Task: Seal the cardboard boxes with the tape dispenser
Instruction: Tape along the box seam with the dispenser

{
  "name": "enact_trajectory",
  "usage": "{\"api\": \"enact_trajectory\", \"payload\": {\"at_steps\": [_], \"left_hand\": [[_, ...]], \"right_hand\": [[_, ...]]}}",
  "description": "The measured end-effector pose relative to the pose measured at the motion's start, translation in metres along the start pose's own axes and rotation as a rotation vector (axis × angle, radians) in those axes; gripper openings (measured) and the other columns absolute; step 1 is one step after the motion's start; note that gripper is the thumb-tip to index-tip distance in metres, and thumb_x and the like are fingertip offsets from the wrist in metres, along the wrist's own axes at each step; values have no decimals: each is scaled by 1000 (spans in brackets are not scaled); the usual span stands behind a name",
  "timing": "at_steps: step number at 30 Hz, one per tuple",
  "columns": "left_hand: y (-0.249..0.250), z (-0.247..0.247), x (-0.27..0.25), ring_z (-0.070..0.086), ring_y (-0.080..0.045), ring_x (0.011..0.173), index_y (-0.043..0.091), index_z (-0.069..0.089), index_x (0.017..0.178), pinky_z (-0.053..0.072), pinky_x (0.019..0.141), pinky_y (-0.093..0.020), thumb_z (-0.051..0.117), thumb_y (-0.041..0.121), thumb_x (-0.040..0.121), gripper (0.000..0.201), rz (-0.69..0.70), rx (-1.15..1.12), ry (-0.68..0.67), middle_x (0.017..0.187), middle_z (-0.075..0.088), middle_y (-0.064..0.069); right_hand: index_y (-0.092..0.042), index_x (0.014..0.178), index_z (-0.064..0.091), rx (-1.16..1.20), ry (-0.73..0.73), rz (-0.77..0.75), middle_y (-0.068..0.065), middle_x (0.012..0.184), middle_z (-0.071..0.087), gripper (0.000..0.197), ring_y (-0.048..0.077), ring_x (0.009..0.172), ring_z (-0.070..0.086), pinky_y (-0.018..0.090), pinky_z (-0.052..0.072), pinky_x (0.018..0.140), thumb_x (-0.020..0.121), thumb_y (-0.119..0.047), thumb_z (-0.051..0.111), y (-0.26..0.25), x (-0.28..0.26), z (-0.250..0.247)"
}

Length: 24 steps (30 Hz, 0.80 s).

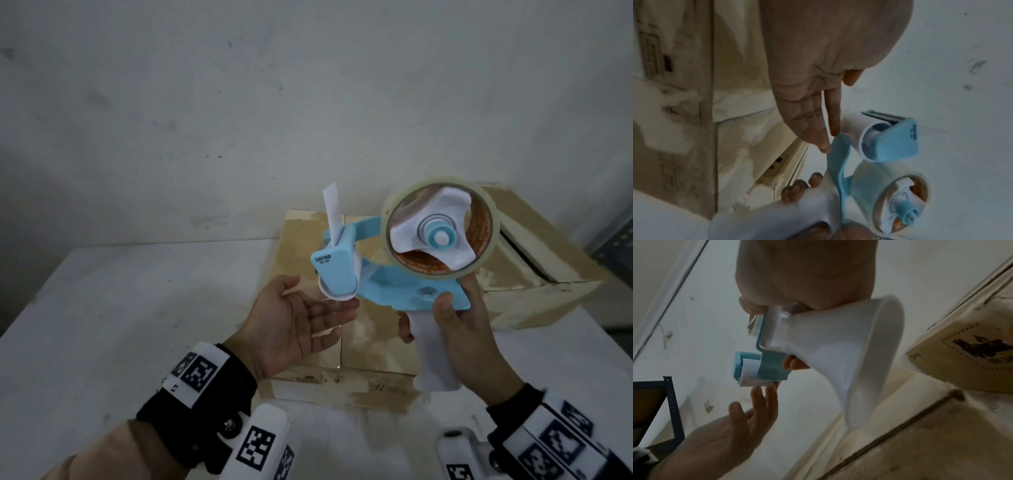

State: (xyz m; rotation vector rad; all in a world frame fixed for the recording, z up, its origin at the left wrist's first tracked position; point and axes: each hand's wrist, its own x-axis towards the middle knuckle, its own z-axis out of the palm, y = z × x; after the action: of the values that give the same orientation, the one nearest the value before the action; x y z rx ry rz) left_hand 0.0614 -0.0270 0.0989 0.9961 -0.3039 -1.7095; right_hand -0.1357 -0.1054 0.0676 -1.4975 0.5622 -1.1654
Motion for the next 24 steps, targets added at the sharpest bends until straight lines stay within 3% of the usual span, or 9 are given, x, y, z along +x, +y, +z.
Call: {"api": "enact_trajectory", "payload": {"at_steps": [3, 6, 13, 16, 22, 24], "left_hand": [[3, -2, -2, 70, -16, 60, 2, 72, 81, 52, 47, -20, 35, 43, 91, 57, 26, 105, 59, 78, 72, -13], [5, -2, -4, 66, -10, 52, 6, 63, 83, 50, 44, -18, 42, 23, 92, 29, 45, 176, 84, 65, 69, -6], [10, -10, -6, 51, -2, 39, 3, 59, 79, 47, 40, -14, 44, 3, 93, 21, -1, 339, 136, 51, 57, 0], [11, -12, -7, 54, -2, 37, 5, 61, 77, 46, 38, -12, 49, 3, 90, 18, 56, 409, 198, 46, 61, 2], [15, -15, -9, 64, -2, 50, 10, 66, 90, 45, 42, -11, 55, 14, 90, 11, 76, 642, 256, 61, 71, 6], [15, -18, -10, 64, -2, 49, 12, 65, 86, 45, 42, -10, 54, 12, 90, 12, 88, 664, 290, 58, 70, 7]], "right_hand": [[9, 122, 33, 17, -52, -23, 25, 87, 53, 89, 34, 61, 54, 42, 47, 56, 75, -60, 64, -3, -2, 2], [11, 121, 30, 40, -108, -45, 24, 85, 52, 87, 32, 53, 53, 35, 47, 49, 77, -56, 64, -6, -5, 4], [3, 119, 30, 38, -134, -96, 20, 85, 53, 79, 23, 54, 55, 29, 48, 50, 77, -54, 65, -12, -6, 2], [-6, 113, 34, 16, -137, -101, 16, 82, 54, 71, 22, 53, 55, 27, 48, 50, 75, -56, 66, -15, -7, -1], [-13, 114, 37, -2, -152, -80, 17, 84, 54, 66, 23, 55, 55, 30, 49, 50, 74, -56, 67, -9, -7, -5], [-26, 117, 42, -31, -170, -74, 18, 90, 55, 61, 21, 62, 58, 30, 51, 52, 72, -55, 69, -7, -8, -5]]}}
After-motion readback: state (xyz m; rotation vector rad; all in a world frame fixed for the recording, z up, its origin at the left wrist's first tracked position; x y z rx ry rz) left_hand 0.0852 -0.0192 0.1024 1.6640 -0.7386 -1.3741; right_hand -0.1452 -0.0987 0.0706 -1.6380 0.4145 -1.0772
